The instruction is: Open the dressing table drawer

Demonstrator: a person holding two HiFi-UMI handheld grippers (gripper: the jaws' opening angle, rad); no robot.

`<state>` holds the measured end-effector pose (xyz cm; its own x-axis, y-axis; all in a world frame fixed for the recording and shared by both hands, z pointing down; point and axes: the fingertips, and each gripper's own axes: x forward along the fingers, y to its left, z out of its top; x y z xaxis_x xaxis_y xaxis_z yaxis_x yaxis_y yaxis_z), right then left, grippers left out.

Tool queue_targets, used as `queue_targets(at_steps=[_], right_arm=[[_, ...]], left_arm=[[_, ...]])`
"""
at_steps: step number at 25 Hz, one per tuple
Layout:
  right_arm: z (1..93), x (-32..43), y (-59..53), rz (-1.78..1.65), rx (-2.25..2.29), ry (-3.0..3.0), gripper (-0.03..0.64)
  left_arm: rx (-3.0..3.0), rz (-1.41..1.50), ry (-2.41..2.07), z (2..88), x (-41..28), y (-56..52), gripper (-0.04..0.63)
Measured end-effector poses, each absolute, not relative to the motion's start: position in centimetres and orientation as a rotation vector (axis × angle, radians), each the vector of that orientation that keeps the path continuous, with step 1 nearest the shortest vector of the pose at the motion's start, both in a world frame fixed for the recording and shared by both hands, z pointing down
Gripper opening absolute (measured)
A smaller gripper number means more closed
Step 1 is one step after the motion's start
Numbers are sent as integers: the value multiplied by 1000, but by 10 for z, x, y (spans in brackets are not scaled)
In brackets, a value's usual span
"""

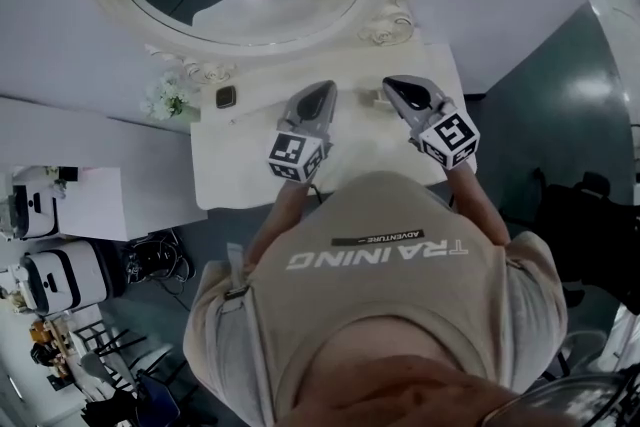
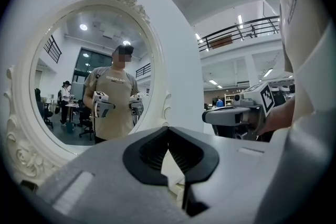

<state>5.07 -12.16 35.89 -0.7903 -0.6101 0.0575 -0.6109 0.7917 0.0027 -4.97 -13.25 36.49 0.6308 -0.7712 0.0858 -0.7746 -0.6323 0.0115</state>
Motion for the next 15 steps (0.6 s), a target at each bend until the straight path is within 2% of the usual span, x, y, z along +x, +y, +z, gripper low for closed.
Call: queue_targets(at_steps=[15], right_arm=[[374,37,-122,25,921,-2909,3]], left_arm=[[2794,107,-1381,356,-65,-128,6]])
